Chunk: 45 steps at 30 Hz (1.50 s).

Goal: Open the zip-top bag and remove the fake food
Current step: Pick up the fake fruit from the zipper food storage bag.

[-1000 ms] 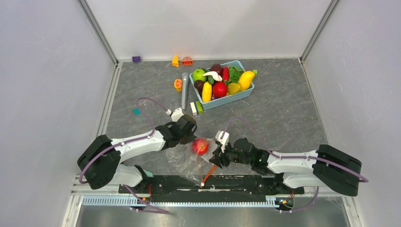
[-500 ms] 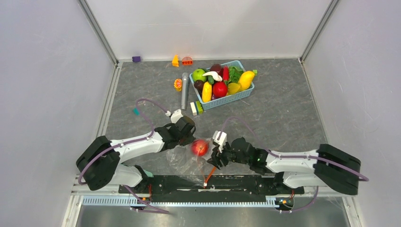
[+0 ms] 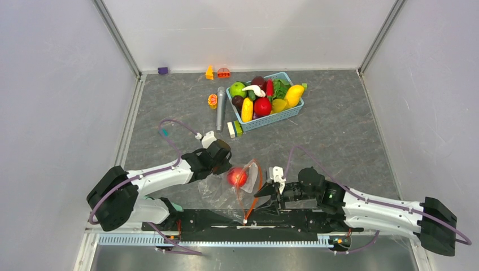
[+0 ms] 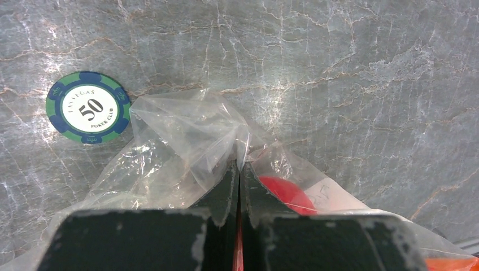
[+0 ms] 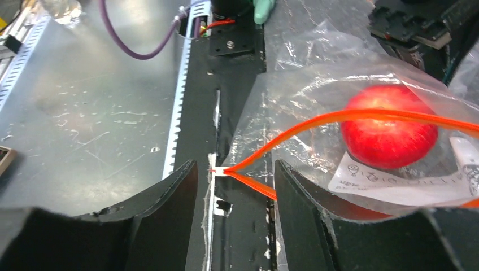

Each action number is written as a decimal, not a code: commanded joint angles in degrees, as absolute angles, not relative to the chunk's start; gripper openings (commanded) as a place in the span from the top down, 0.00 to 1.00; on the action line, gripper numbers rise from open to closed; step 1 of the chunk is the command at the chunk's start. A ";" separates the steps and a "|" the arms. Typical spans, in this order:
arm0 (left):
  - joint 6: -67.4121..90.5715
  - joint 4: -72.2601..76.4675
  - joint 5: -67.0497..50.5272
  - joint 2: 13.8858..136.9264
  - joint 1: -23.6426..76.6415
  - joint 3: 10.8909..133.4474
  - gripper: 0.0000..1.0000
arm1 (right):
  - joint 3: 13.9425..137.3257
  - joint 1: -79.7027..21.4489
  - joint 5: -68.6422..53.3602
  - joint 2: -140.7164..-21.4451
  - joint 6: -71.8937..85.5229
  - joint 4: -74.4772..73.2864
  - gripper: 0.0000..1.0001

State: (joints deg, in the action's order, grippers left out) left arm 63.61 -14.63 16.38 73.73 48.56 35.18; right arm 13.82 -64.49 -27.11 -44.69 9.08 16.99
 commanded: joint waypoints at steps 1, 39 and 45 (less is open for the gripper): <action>65.27 -14.09 17.95 71.68 48.43 34.67 0.98 | 15.23 -64.69 -33.22 -42.67 8.17 15.87 0.42; 64.34 -12.35 15.03 73.02 48.43 34.86 0.98 | 28.20 -65.03 -4.93 -78.03 -6.36 28.30 0.02; 64.29 -11.69 14.38 73.54 48.51 34.59 0.98 | 31.00 -65.39 -3.42 -82.22 -7.62 28.76 0.02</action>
